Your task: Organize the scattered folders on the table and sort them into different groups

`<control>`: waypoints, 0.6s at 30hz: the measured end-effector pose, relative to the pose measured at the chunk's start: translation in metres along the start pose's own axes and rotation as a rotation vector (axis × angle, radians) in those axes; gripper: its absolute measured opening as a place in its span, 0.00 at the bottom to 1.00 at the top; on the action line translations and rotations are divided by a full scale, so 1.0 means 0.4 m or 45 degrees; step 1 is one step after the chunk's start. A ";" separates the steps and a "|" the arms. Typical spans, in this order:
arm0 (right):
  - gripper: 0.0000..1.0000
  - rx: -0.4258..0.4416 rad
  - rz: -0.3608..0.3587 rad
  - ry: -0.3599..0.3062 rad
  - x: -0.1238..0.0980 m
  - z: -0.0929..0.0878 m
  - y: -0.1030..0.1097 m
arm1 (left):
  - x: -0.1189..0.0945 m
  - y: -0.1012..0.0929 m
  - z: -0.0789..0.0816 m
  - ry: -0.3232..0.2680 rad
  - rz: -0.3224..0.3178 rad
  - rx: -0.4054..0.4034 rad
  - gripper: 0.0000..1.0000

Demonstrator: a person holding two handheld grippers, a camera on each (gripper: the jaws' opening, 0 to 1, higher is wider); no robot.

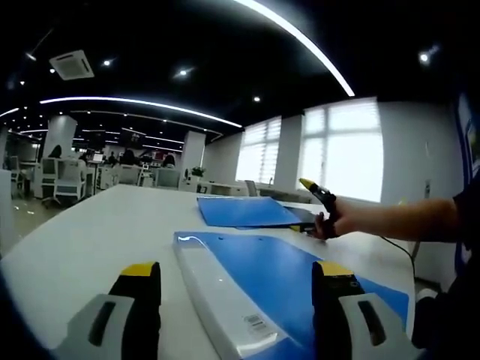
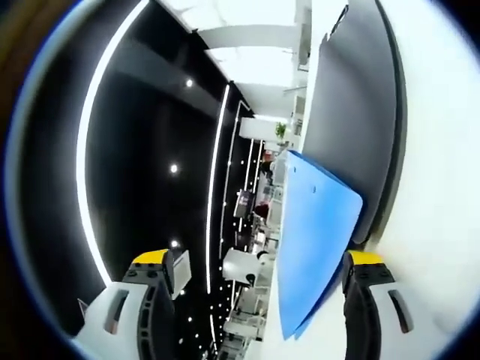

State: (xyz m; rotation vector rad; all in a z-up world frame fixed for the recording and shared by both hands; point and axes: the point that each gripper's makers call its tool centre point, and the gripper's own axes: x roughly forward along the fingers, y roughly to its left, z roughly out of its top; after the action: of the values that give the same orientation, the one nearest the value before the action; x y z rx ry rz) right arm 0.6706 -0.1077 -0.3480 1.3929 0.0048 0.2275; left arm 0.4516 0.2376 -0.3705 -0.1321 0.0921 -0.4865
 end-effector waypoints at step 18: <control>0.31 -0.050 0.026 0.043 0.042 0.007 -0.023 | 0.003 -0.008 -0.001 0.002 -0.016 0.004 0.83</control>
State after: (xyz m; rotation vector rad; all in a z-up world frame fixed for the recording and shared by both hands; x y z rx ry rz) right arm 0.6887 -0.1090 -0.3543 1.3505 0.0138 0.2668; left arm 0.4511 0.2342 -0.3704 -0.1292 0.0918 -0.4996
